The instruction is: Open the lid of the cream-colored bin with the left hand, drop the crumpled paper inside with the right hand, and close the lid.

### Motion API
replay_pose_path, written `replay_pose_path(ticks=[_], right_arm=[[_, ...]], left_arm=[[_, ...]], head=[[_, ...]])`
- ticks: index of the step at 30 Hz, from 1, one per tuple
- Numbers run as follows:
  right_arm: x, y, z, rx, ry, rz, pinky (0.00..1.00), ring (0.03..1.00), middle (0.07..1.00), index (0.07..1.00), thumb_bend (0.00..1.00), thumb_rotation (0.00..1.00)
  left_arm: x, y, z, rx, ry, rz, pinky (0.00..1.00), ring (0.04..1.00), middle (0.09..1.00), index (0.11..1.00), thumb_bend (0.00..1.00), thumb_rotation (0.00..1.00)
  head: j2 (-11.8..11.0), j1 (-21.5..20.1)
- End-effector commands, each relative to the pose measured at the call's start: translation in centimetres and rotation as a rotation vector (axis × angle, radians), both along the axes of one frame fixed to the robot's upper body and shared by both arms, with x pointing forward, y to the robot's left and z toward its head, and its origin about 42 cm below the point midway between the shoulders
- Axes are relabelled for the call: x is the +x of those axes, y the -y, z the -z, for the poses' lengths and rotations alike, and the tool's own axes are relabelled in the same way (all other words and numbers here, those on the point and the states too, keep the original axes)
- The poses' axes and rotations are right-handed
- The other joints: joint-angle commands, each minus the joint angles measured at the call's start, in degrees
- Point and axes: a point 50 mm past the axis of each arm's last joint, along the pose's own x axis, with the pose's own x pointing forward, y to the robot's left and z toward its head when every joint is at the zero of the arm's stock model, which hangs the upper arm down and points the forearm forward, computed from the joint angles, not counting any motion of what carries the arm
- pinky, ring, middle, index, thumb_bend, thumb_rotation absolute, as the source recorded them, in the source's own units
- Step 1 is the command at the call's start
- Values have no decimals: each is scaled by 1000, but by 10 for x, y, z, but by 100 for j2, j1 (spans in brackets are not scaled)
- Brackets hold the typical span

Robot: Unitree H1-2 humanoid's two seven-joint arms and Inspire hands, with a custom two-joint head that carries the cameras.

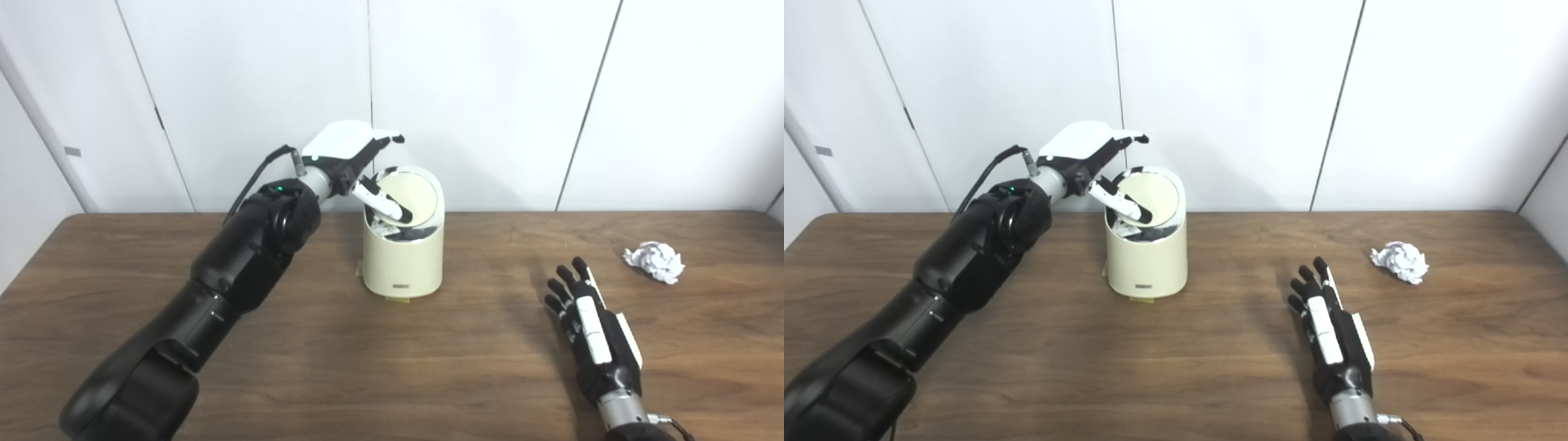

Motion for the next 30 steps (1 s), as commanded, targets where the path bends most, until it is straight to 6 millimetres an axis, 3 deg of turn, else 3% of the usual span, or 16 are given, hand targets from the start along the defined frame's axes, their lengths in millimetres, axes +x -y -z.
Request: replay_pose_path(ticks=[1, 5, 8, 12, 17, 19, 21, 25, 30], right_arm=[[6, -9, -13, 43, 74, 1, 919, 928, 955, 996, 594, 755], [5, -9, -15, 52, 79, 0, 924, 934, 957, 998, 600, 748], [5, -8, -15, 44, 81, 0, 929, 936, 956, 998, 586, 754], [5, -6, -16, 47, 82, 1, 926, 935, 953, 996, 581, 751], [3, -2, -15, 52, 72, 3, 933, 937, 956, 997, 584, 742], [2, -1, -15, 56, 68, 3, 933, 937, 958, 998, 582, 732], [1, -1, -16, 54, 67, 4, 932, 936, 959, 996, 568, 732], [0, 0, -16, 47, 61, 6, 925, 931, 954, 994, 576, 740], [0, 2, -17, 41, 57, 9, 920, 932, 952, 991, 568, 743]], left_arm=[[3, 13, -15, 81, 78, 47, 824, 918, 926, 950, 906, 149], [0, 17, -5, 170, 91, 63, 872, 942, 940, 954, 922, 105], [-2, 15, -7, 126, 74, 73, 875, 937, 932, 947, 922, 105], [-6, 9, -24, -27, 8, 46, 818, 918, 915, 948, 878, 161], [-12, -2, -50, -253, -109, 20, 833, 927, 925, 938, 819, 229], [-16, -7, -60, -345, -145, 10, 829, 909, 911, 922, 783, 194], [-20, -17, -67, -422, -164, 7, 823, 884, 881, 901, 761, 157], [-30, -40, -68, -559, -168, -3, 802, 850, 856, 878, 710, 201], [-54, -73, -50, -759, -152, -56, 737, 807, 818, 835, 477, 240]], head=[[1, -8], [25, -11], [40, 6], [65, 8], [95, 3], [110, 1], [132, 9], [160, 7], [179, 9]])
